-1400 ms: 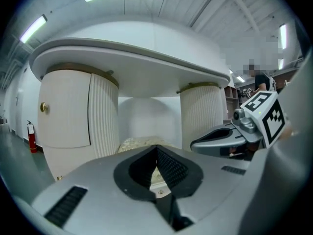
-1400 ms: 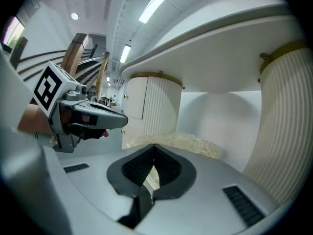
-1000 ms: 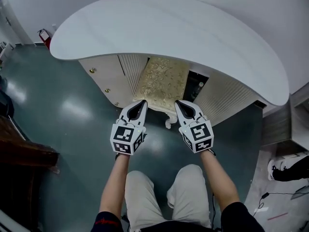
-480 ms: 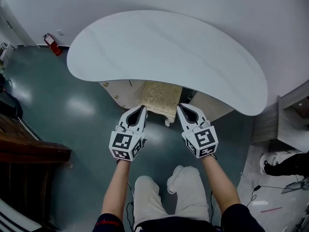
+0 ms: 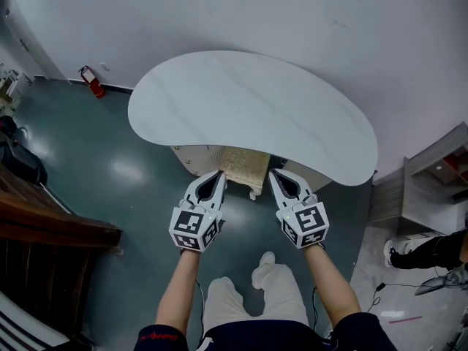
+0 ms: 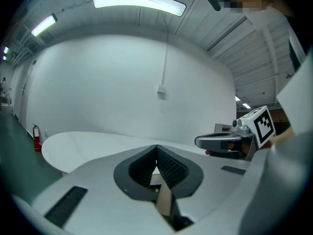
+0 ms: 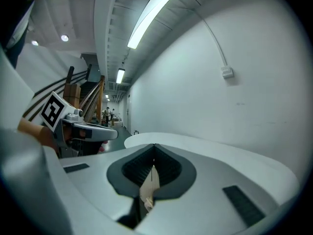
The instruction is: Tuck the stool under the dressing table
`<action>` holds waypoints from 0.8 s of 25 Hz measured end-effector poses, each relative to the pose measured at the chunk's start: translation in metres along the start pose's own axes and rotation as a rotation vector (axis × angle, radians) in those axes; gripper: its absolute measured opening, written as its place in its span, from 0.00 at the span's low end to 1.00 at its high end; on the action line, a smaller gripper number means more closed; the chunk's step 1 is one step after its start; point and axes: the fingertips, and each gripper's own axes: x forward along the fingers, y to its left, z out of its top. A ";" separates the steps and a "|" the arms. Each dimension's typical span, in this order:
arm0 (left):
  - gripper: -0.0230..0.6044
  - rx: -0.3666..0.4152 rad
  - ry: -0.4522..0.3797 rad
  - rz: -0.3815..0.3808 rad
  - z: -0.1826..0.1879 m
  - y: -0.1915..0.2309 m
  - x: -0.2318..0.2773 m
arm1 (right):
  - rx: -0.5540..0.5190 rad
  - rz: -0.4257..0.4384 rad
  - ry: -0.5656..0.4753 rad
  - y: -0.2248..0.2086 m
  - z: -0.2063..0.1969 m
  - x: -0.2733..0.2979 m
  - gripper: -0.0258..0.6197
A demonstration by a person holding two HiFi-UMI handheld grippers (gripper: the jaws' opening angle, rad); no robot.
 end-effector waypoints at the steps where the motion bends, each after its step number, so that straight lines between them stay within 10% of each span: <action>1: 0.06 0.002 -0.002 0.001 0.012 -0.004 -0.005 | -0.001 0.004 -0.004 0.003 0.012 -0.005 0.06; 20: 0.06 0.019 -0.017 -0.029 0.137 -0.063 -0.102 | -0.001 -0.010 -0.084 0.065 0.142 -0.090 0.06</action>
